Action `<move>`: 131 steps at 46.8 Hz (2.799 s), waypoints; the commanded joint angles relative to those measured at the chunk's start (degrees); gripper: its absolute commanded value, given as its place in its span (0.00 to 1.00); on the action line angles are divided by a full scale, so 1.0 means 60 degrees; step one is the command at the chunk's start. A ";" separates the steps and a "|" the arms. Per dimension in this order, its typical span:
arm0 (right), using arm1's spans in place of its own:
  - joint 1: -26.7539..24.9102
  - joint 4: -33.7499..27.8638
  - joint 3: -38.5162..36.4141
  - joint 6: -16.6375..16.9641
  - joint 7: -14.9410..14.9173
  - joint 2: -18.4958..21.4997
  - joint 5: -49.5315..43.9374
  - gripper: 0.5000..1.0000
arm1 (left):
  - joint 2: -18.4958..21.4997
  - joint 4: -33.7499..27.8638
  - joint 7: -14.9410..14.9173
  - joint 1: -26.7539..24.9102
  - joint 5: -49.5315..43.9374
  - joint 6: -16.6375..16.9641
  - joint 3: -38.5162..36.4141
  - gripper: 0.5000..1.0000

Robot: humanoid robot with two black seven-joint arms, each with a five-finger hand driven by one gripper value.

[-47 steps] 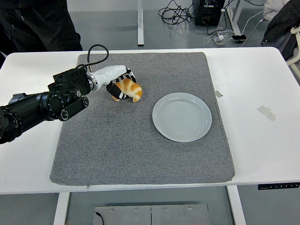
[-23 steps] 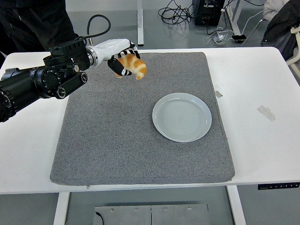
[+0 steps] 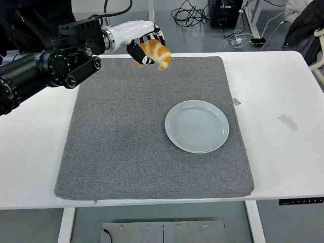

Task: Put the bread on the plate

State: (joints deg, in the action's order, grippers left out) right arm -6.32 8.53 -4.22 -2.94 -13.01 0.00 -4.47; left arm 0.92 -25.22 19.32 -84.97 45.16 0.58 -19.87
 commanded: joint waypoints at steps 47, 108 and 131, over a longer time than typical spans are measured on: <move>-0.0001 0.0000 0.0000 -0.0008 0.0001 0.0000 -0.0002 1.00 | -0.0153 -0.2695 0.0032 0.0362 0.1613 0.0460 0.0045 0.00; -0.0001 0.0000 0.0000 -0.0008 0.0001 0.0000 -0.0002 1.00 | -0.0153 -0.3208 -0.0026 0.1784 0.2961 0.1339 0.0016 0.00; -0.0001 0.0000 0.0000 0.0006 0.0001 0.0000 -0.0002 1.00 | -0.0153 -0.3208 -0.0070 0.1755 0.2741 0.1441 0.0089 0.23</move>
State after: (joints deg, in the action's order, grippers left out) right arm -6.33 8.53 -4.22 -2.94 -13.01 0.00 -4.44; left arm 0.00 -44.41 18.81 -74.52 61.97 9.23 -19.64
